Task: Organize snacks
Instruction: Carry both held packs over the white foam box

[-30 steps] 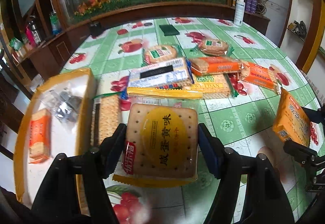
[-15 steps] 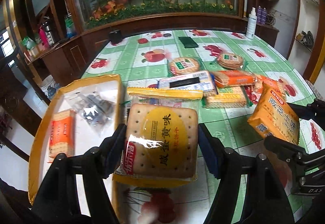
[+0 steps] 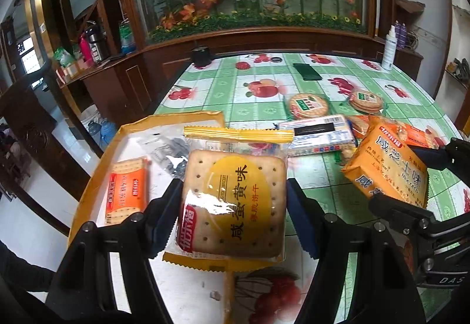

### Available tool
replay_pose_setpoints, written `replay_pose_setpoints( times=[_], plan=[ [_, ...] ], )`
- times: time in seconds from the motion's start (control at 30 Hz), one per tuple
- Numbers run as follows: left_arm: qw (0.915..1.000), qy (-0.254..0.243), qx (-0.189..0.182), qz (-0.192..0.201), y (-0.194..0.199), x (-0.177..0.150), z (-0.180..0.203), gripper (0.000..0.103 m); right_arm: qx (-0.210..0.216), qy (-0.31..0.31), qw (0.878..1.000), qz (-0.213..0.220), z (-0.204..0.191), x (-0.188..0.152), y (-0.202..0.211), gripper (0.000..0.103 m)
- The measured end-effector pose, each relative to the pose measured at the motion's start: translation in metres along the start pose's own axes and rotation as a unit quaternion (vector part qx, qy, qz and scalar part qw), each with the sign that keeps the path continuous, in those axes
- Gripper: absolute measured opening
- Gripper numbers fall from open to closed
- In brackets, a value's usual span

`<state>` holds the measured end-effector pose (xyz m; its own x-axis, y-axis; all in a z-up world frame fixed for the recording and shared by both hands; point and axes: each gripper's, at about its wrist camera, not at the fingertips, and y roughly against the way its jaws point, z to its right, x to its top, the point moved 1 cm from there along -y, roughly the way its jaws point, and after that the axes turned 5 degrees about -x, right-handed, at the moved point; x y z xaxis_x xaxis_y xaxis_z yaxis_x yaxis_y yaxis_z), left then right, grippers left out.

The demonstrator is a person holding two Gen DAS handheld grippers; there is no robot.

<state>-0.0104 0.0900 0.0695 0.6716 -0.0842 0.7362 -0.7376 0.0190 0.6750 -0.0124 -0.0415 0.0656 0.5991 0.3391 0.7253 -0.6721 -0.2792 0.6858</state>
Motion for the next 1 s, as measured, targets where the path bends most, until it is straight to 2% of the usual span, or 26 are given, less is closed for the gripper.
replay_pose_setpoints(
  times=[0.73,1.0],
  plan=[
    [0.9959,0.07,0.056,-0.011,-0.002,-0.021,-0.067,0.071,0.04,0.053,0.998,-0.004,-0.06,0.041,-0.04,0.073],
    [0.9939,0.086,0.066,-0.017,-0.005,-0.027,-0.077,0.071,0.05,0.066,0.997,-0.006,-0.075,0.051,-0.049,0.073]
  ],
)
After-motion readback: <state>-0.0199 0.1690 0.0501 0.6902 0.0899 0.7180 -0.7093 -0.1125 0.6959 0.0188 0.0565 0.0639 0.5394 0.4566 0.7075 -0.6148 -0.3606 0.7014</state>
